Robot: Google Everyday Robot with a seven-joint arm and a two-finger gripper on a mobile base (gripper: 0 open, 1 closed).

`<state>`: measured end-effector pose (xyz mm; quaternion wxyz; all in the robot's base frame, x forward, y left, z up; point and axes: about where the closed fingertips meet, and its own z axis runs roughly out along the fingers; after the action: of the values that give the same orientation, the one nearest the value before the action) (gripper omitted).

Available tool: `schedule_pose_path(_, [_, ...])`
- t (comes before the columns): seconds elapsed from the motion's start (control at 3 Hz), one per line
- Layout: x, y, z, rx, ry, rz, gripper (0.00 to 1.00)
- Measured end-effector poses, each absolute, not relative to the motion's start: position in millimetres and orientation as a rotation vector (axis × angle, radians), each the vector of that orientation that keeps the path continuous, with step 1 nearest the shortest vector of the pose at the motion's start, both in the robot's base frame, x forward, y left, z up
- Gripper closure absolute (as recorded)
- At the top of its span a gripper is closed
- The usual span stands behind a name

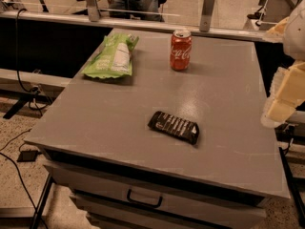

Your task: Move rxbar chocolate near green rice chip bag

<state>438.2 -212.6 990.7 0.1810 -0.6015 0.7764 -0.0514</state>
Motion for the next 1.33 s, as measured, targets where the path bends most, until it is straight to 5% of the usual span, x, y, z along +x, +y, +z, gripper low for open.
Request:
schedule_pose_path(0.33, [438.2,-212.6,990.7,-1.699,2.193,-0.145,0.0])
schedule_pose_path(1.33, [468.1,-77.5,877.5,-1.924,2.069,0.239,0.0])
